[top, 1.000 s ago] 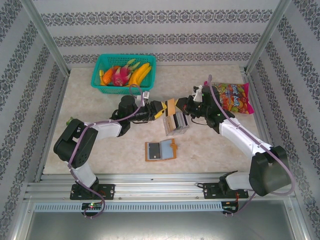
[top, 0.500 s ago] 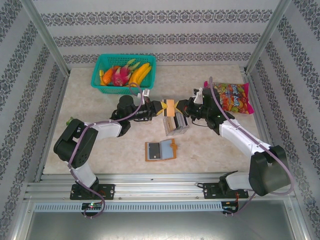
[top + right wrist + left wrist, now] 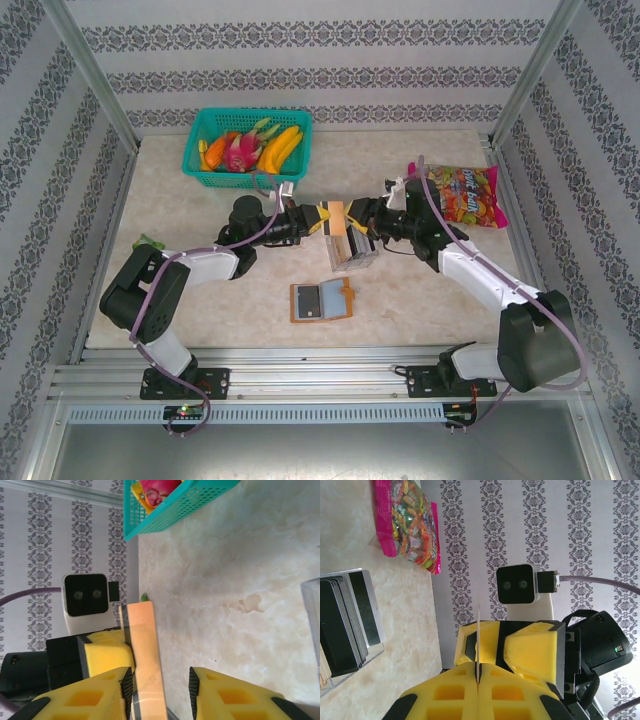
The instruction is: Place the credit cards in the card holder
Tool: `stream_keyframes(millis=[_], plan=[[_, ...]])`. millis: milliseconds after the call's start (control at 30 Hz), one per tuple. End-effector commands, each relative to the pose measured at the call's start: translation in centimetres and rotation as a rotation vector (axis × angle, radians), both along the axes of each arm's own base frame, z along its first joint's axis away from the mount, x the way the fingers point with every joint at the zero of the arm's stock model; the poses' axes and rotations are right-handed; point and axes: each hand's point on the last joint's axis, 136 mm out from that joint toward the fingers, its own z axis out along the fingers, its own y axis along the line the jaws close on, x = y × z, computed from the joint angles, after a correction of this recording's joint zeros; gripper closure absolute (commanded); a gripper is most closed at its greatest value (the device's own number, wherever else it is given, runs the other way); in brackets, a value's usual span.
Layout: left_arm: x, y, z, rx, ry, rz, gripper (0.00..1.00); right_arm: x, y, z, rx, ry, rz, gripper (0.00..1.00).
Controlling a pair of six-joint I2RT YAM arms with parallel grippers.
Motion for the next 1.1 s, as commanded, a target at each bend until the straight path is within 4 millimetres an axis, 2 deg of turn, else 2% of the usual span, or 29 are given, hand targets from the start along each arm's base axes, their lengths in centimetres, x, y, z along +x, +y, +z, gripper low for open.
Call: stream_keyframes(millis=[0,233,300,333,400,433,533,600,900,1067], plan=[[-0.5,0.0,2.6,-0.06,-0.068,0.002,1.0,-0.7,1.5,1.4,0.059,-0.046,0.081,0.63],[-0.8,-0.2,3.3,-0.079,-0.07,-0.004,1.0,-0.5,2.1,0.9,0.059,-0.031,0.096,0.7],[-0.9,-0.3,3.5,-0.08,-0.073,-0.007,1.0,-0.5,2.1,1.0,0.062,-0.033,0.097,0.82],[-0.9,-0.3,3.5,-0.075,-0.072,-0.006,0.99,-0.4,2.1,1.1,0.063,-0.037,0.097,0.84],[-1.0,-0.2,3.4,-0.058,-0.071,-0.006,0.92,-0.4,2.0,1.1,0.065,-0.042,0.091,0.92],[-1.0,-0.1,3.1,-0.043,-0.065,-0.003,0.86,-0.4,1.9,1.3,0.069,-0.048,0.09,0.93],[-1.2,0.0,2.6,-0.006,-0.059,-0.002,0.78,-0.3,1.4,1.2,0.07,-0.048,0.073,0.95],[-1.3,0.0,2.4,0.004,-0.059,-0.002,0.78,-0.3,1.3,1.2,0.071,-0.048,0.073,0.96],[-1.3,0.0,1.8,0.028,-0.051,-0.006,0.8,-0.2,1.0,0.5,0.056,-0.024,0.054,0.98],[-1.3,0.0,1.5,0.038,-0.046,-0.008,0.85,0.0,0.8,0.2,0.05,-0.017,0.043,0.98]])
